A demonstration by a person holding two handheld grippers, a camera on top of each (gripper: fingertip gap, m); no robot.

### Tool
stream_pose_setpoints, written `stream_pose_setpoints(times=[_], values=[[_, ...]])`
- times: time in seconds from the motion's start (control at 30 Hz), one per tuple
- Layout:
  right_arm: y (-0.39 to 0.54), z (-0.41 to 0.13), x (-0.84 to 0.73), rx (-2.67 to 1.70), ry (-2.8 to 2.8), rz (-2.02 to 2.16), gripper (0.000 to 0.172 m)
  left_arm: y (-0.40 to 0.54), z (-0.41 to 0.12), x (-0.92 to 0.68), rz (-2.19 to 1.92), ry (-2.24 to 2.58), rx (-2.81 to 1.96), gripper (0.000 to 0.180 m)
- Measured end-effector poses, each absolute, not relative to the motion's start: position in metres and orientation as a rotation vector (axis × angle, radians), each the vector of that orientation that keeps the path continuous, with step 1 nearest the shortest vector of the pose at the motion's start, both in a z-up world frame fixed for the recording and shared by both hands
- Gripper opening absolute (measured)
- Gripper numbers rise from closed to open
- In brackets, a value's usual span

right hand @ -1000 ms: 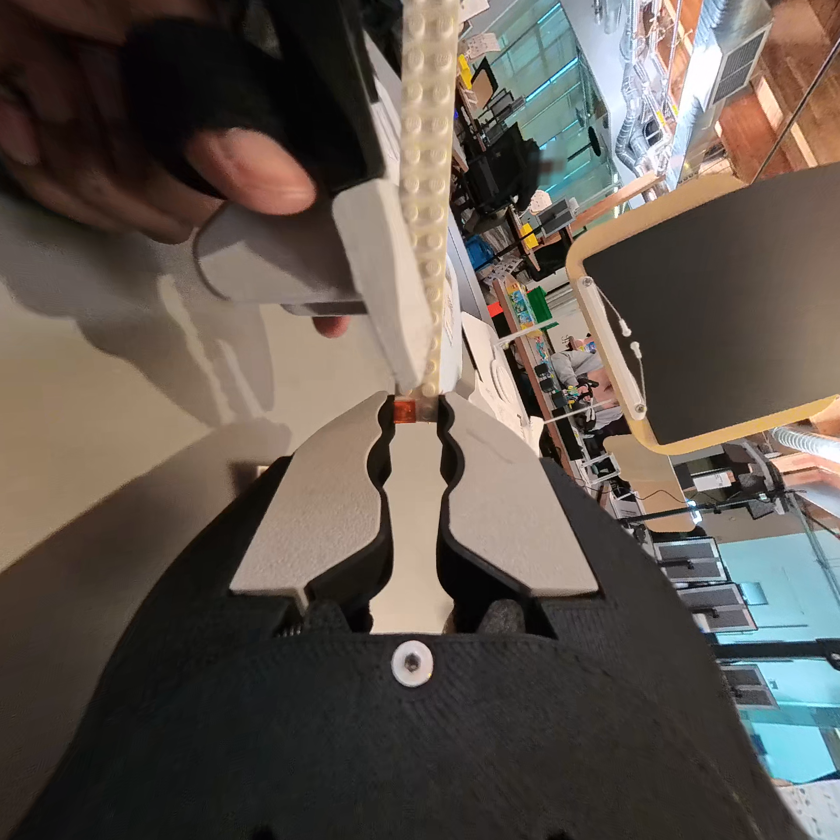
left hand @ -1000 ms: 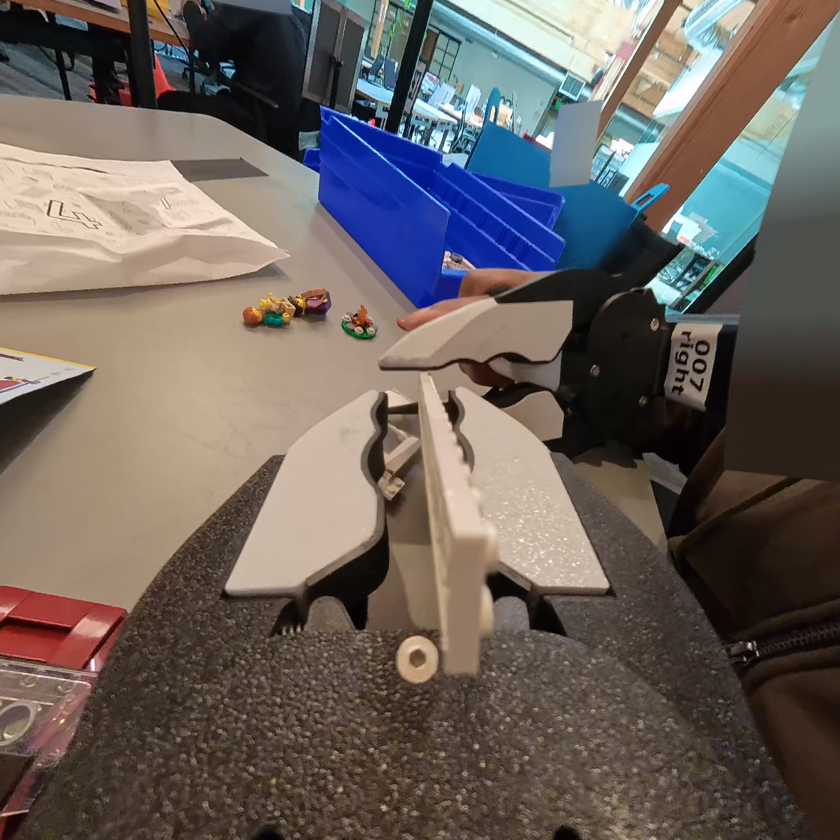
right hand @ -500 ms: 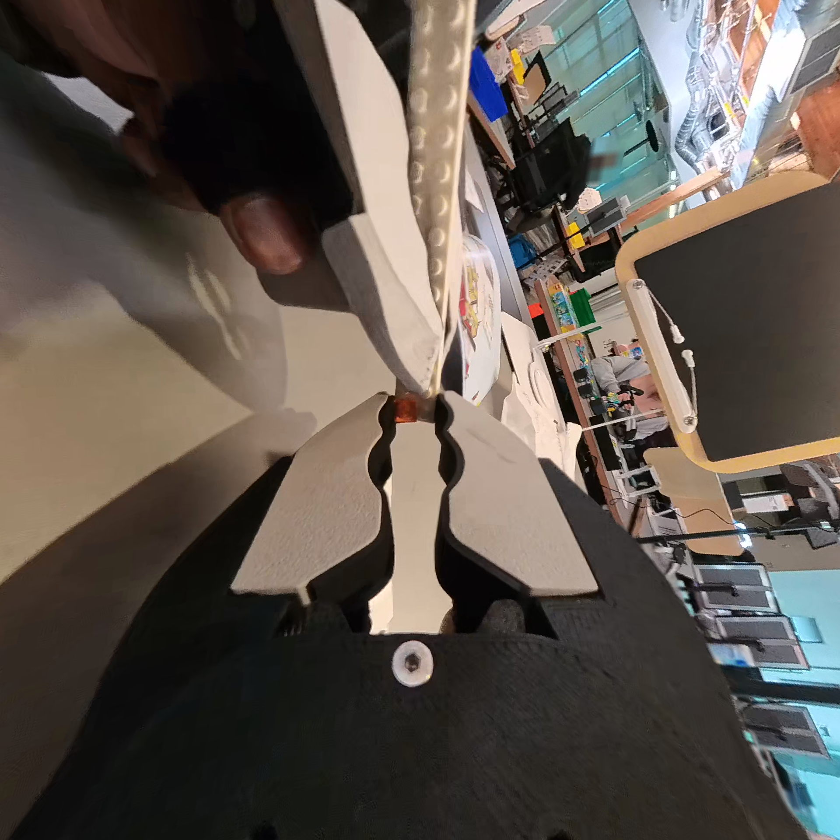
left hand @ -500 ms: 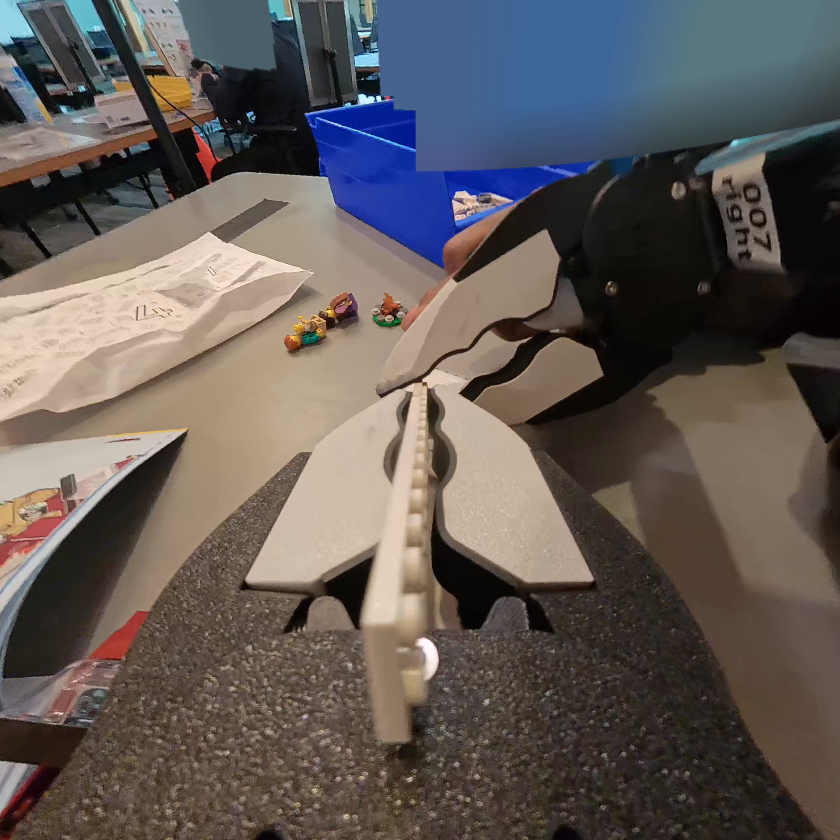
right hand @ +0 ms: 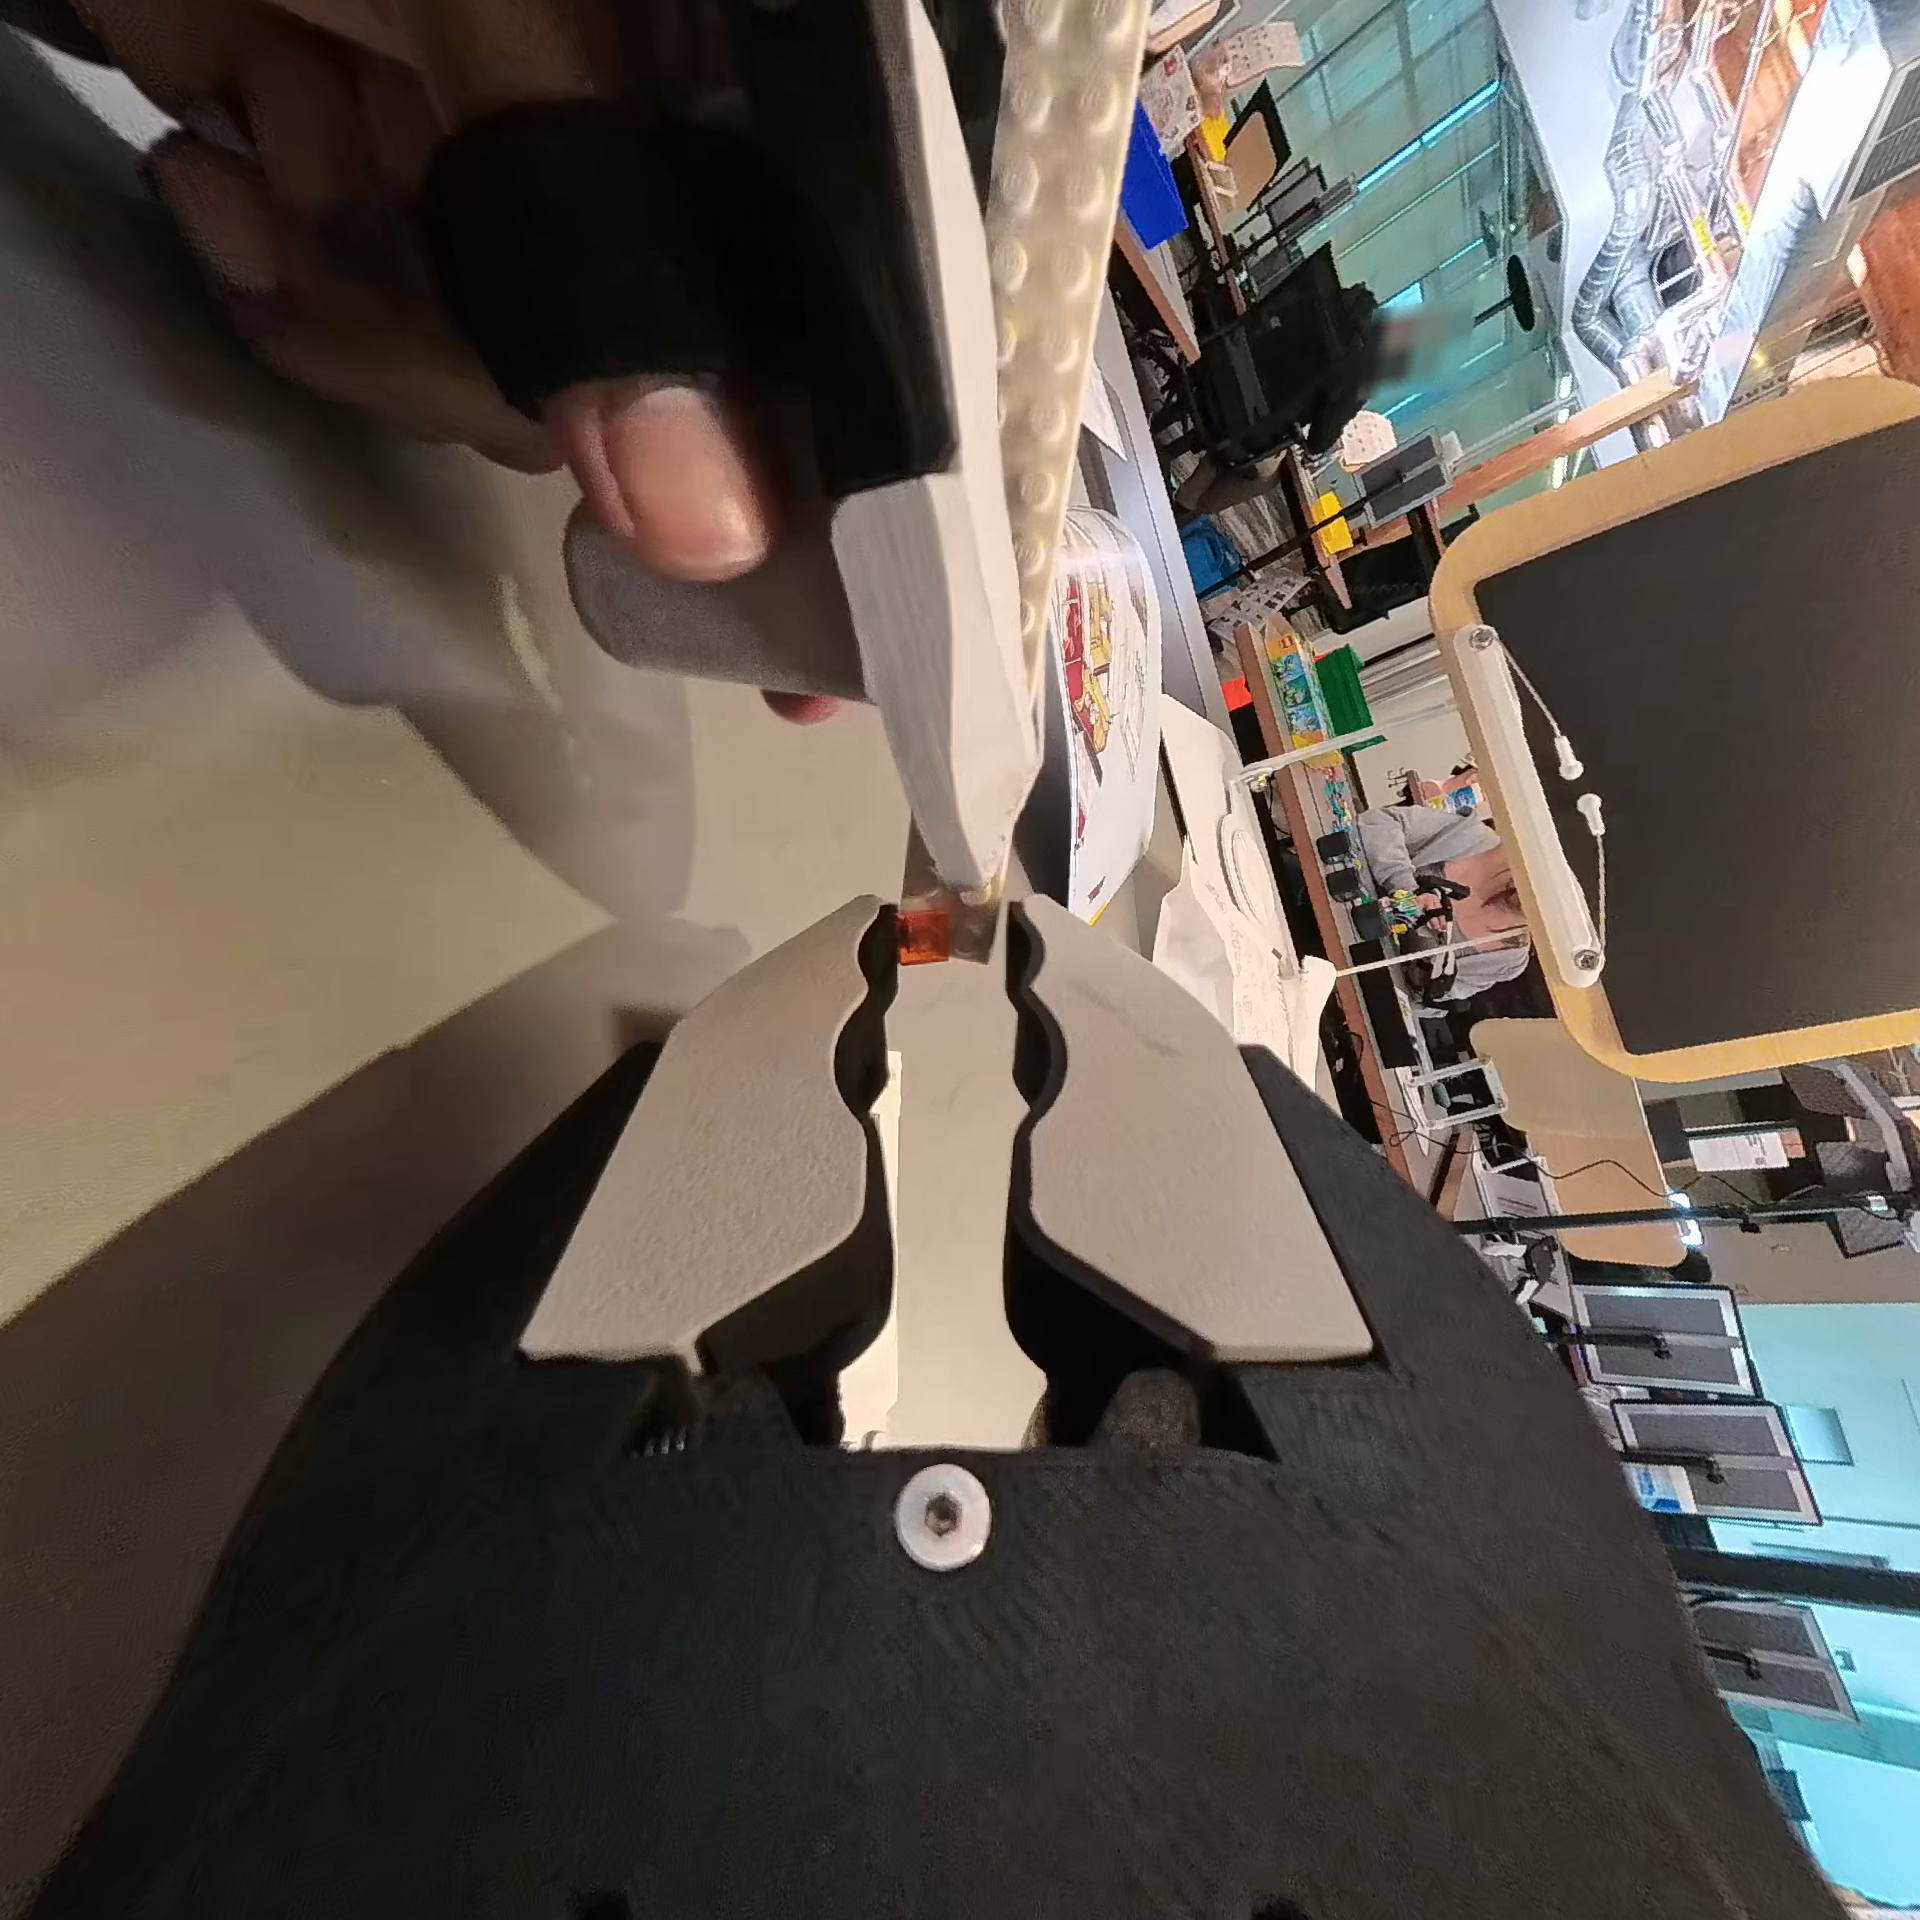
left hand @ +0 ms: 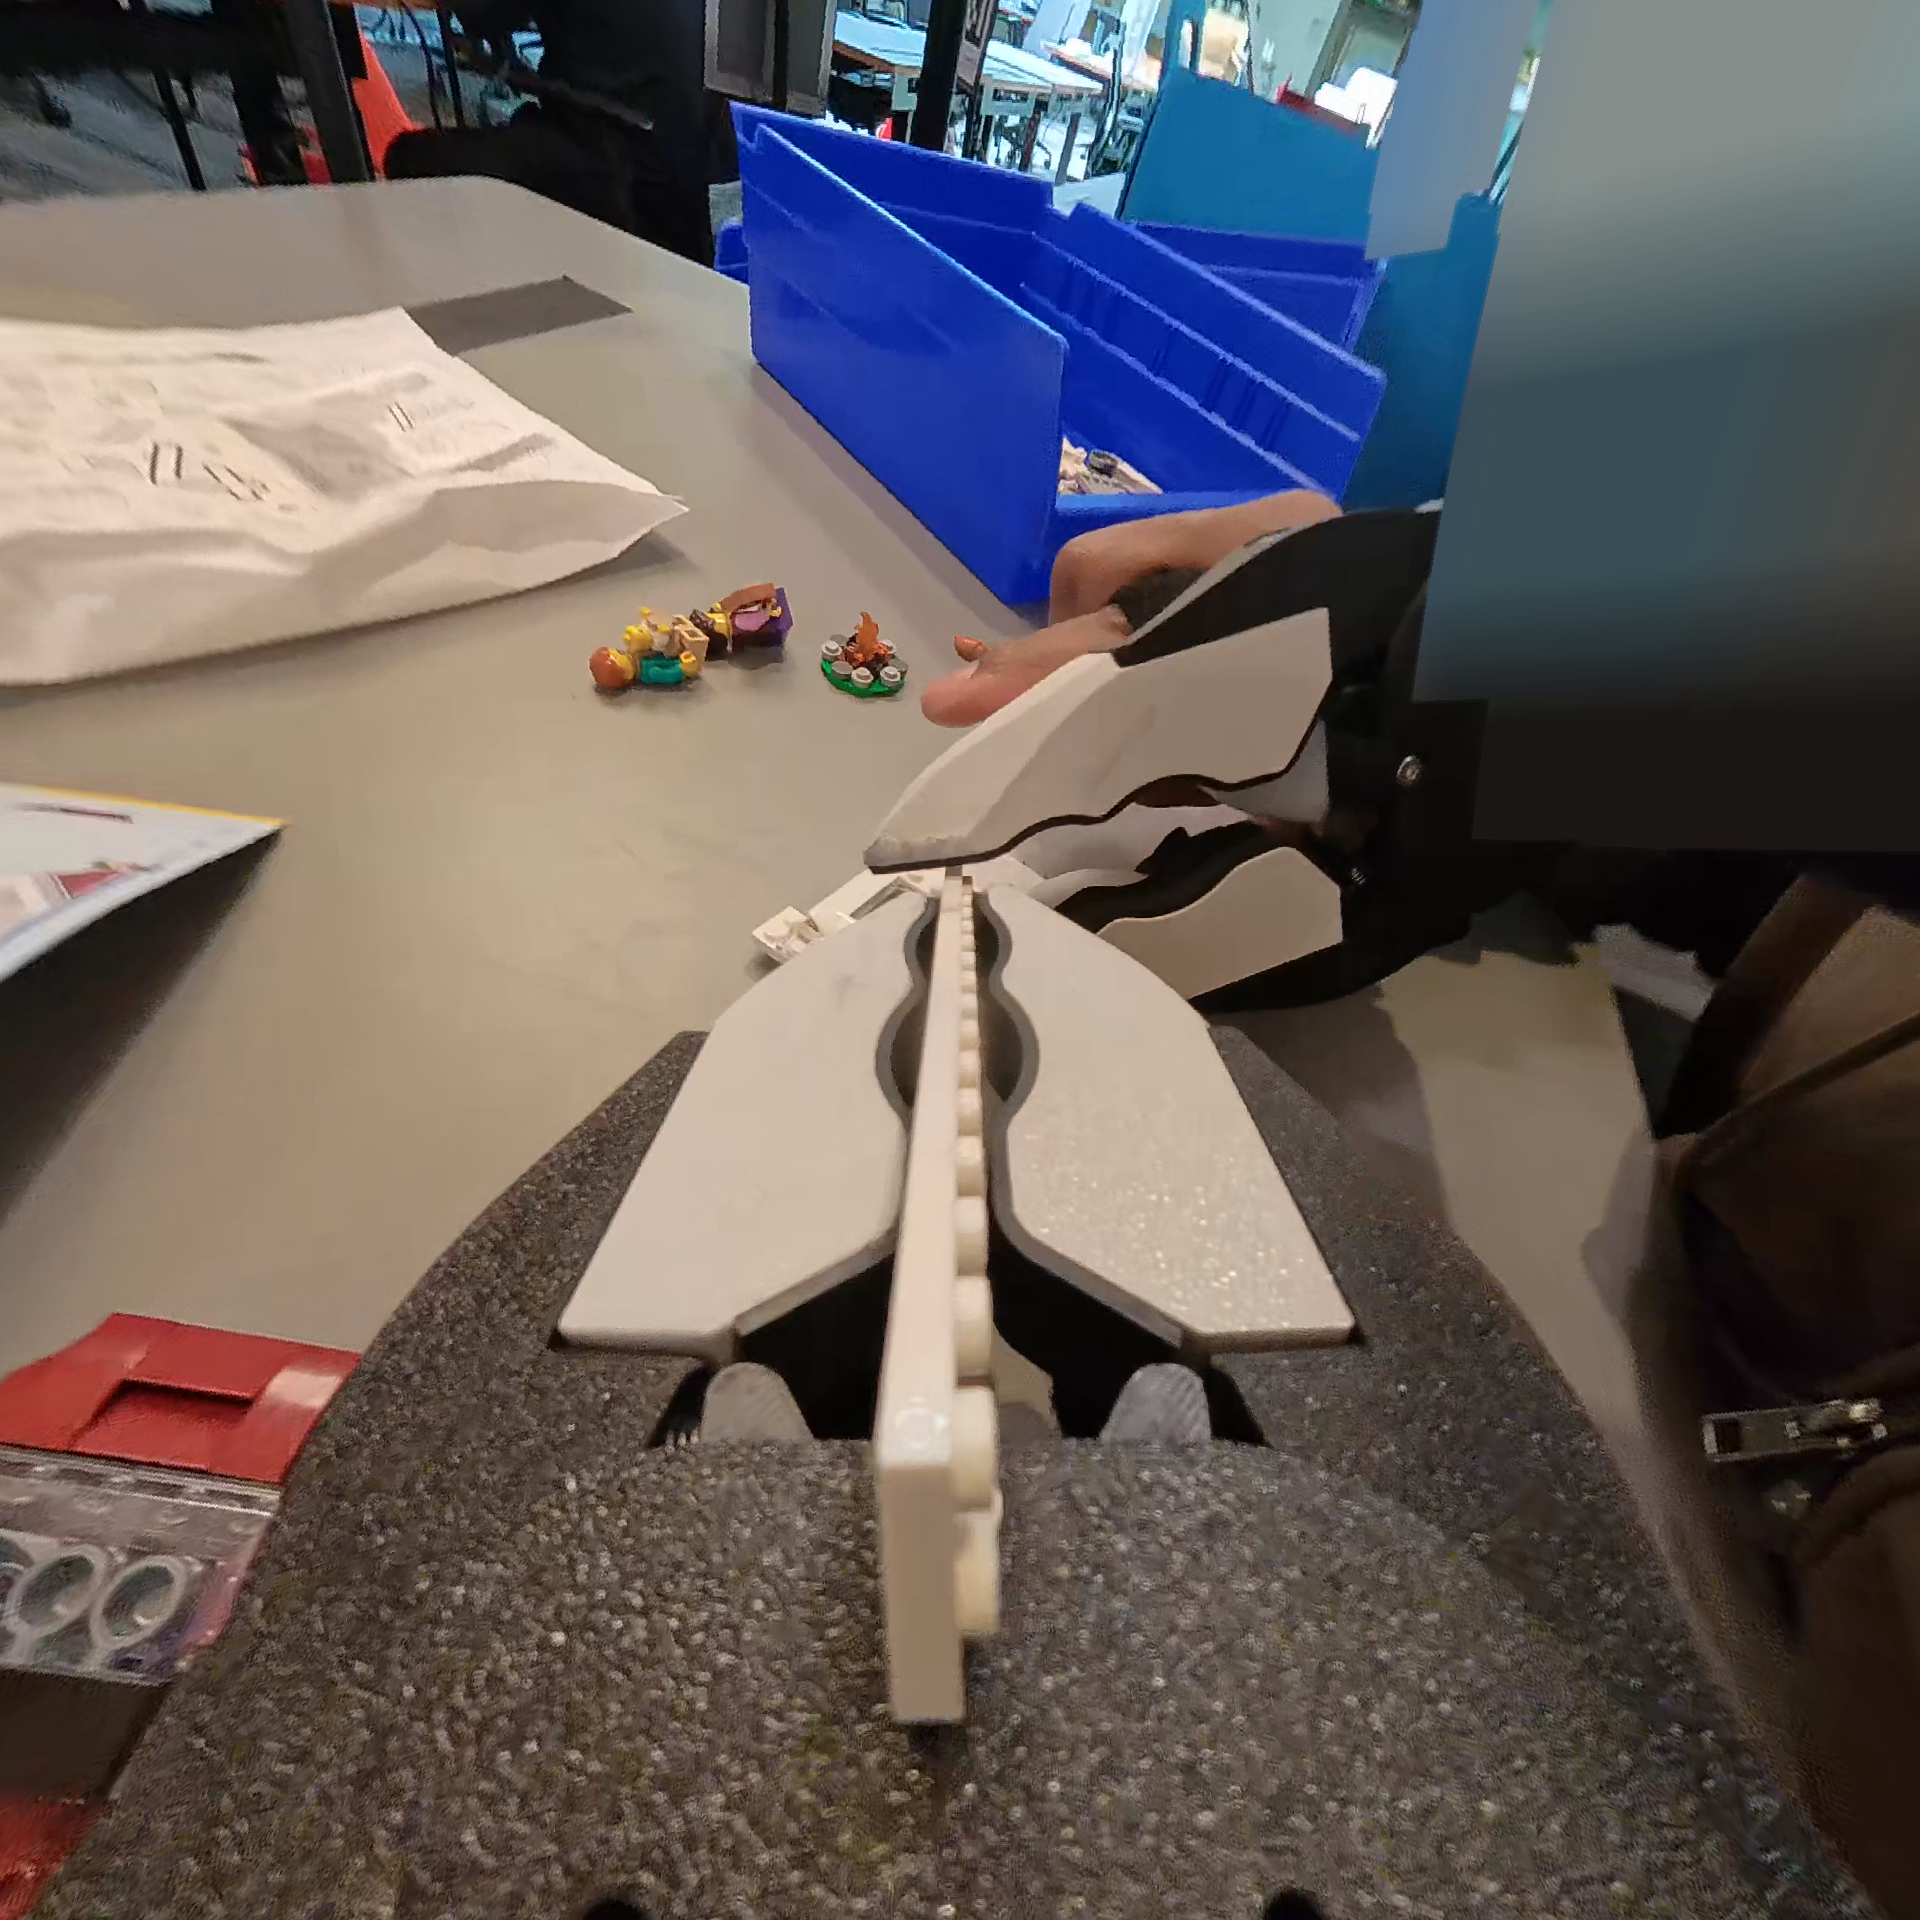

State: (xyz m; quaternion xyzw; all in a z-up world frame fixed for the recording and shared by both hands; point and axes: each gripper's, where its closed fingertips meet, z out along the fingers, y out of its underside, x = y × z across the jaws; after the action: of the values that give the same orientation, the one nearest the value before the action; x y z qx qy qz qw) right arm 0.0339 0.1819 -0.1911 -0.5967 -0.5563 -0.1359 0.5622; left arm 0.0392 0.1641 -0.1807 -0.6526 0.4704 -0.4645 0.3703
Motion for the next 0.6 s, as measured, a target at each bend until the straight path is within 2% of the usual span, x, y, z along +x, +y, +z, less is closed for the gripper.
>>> stream_pose_setpoints(times=[0.4,0.6], values=[[0.1835,-0.1835,0.0345,-1.375,-1.275,-0.35,0.024,0.1685,-0.1758,0.0372,-1.448,1.014,-1.779,0.006],[0.1819,-0.184,0.0337,-1.337,-1.291,-0.383,0.018,0.1695,-0.1741,0.036,-1.481,0.99,-1.788,0.006]])
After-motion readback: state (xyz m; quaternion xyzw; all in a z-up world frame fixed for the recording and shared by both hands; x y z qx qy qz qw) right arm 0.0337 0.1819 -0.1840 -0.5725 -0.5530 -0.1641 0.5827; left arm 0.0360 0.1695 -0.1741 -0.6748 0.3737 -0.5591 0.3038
